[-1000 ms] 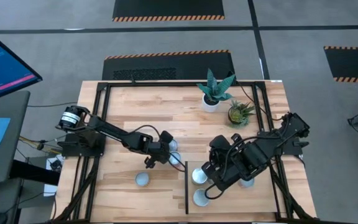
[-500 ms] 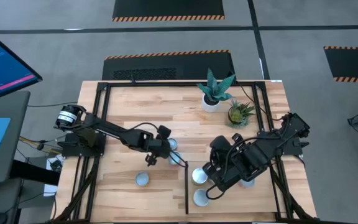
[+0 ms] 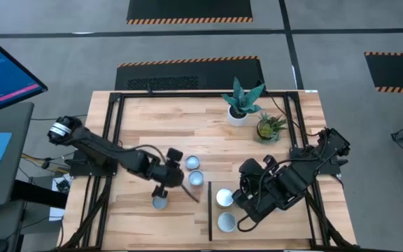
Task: Pick and place cans onto a shelf
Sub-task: Put the pink canned chicken soup on the shelf
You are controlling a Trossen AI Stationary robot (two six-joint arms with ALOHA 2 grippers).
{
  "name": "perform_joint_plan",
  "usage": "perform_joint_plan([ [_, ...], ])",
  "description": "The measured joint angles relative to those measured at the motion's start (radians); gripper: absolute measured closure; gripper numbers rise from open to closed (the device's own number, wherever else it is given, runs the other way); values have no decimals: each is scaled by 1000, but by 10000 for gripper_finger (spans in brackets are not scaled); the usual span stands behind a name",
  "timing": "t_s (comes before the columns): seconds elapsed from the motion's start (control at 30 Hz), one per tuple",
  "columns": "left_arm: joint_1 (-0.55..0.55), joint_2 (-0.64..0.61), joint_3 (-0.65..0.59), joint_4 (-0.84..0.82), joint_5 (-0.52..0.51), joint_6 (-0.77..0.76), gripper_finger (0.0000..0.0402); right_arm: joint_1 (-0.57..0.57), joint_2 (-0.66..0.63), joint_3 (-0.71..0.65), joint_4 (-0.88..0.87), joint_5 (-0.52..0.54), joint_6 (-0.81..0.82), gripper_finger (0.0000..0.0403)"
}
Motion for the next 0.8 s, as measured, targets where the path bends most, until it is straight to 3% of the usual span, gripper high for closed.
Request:
perform_joint_plan([
  [0.17, -52, 36, 0, 114, 0, 75, 269, 0, 0, 0, 0, 0, -5, 328],
  [0.4, -42, 91, 2, 235, -44, 137, 269, 9, 0, 0, 0, -2, 5, 328],
  [0.8, -21, 151, 1, 239, 4, 153, 269, 26, 0, 0, 1, -6, 29, 328],
])
